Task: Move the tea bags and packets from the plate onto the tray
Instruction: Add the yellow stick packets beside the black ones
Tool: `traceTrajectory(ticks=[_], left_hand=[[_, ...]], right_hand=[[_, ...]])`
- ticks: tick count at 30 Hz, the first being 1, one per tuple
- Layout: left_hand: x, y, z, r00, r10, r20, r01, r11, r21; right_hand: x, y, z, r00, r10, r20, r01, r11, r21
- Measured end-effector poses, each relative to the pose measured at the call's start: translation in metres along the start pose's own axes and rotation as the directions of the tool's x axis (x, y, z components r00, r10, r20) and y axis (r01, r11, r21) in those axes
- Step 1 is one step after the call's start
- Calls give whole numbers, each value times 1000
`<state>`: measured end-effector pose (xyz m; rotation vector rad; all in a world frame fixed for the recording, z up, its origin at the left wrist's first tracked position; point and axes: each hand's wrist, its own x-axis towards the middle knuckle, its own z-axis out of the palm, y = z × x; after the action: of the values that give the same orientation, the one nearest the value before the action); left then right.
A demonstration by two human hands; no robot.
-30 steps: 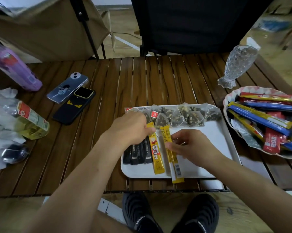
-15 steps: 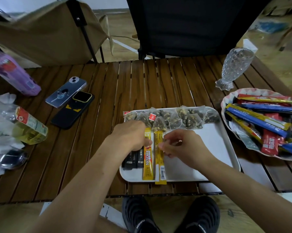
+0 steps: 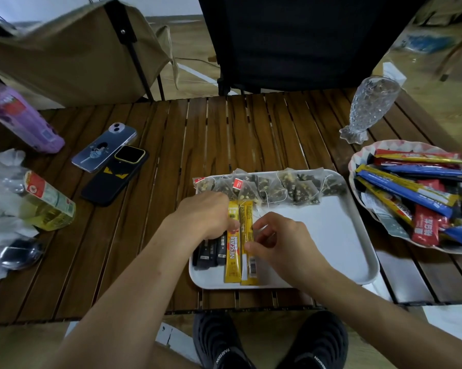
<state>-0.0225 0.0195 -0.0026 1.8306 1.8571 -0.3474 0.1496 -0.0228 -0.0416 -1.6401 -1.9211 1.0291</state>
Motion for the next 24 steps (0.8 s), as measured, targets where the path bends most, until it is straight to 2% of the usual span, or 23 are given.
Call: traceTrajectory(ticks=[6, 17, 20, 24], left_hand=[[1, -2, 1, 1000, 3, -7, -3, 1000, -19], [-3, -5, -2, 1000, 26, -1, -26, 1000, 4], [-9, -6, -9, 998, 35, -61, -35, 999, 3], [-14, -8, -14, 974, 82, -209, -91, 995, -32]], right_hand=[[1, 1, 3, 999, -40, -16, 40, 999, -25], [-2, 2, -2, 995, -90, 38, 92, 993, -71], [1, -2, -23, 995, -95, 24, 97, 985, -143], [8, 4, -77, 989, -128, -68, 94, 926, -366]])
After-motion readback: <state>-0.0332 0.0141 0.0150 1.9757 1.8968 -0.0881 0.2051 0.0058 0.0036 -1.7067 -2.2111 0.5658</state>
